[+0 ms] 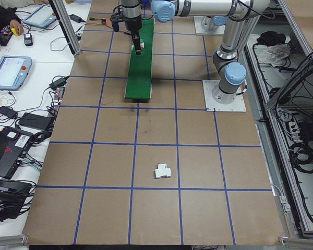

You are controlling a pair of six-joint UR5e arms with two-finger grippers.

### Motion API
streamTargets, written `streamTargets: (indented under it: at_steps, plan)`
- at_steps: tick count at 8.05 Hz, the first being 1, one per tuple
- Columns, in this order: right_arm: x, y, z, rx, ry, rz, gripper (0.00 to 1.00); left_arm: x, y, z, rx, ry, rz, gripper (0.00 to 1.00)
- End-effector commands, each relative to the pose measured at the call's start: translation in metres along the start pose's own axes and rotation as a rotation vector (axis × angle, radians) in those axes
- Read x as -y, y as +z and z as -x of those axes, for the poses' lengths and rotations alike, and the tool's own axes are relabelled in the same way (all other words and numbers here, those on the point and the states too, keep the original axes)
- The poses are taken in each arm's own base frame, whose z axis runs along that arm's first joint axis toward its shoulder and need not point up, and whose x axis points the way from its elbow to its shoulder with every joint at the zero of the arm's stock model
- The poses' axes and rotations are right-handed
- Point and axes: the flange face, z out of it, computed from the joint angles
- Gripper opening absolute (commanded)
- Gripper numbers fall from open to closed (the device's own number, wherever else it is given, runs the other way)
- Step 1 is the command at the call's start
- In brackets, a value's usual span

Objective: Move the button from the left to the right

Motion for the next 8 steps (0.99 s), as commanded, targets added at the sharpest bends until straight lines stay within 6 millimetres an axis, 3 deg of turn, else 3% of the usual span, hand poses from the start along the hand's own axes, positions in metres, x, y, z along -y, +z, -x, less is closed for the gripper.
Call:
streamTargets:
  at_steps: [1, 3, 4, 7, 8]
  plan:
    - [0.0, 0.014, 0.001, 0.042, 0.039, 0.038, 1.0, 0.0, 0.0, 0.0, 0.001, 0.004, -0.003, 1.0]
    - [-0.001, 0.022, -0.002, 0.03, 0.046, 0.054, 1.0, -0.002, -0.002, 0.0, 0.002, 0.004, -0.007, 1.0]
    - [-0.005, 0.036, -0.011, 0.015, 0.059, 0.082, 1.0, -0.002, -0.003, 0.0, 0.0, 0.006, -0.009, 1.0]
    - [-0.003, 0.045, -0.034, -0.181, 0.042, 0.061, 0.97, -0.004, -0.007, 0.0, 0.003, 0.007, -0.016, 1.0]
    - [-0.004, 0.047, -0.036, -0.185, 0.034, 0.079, 0.54, -0.006, -0.008, -0.001, 0.003, 0.008, -0.017, 1.0]
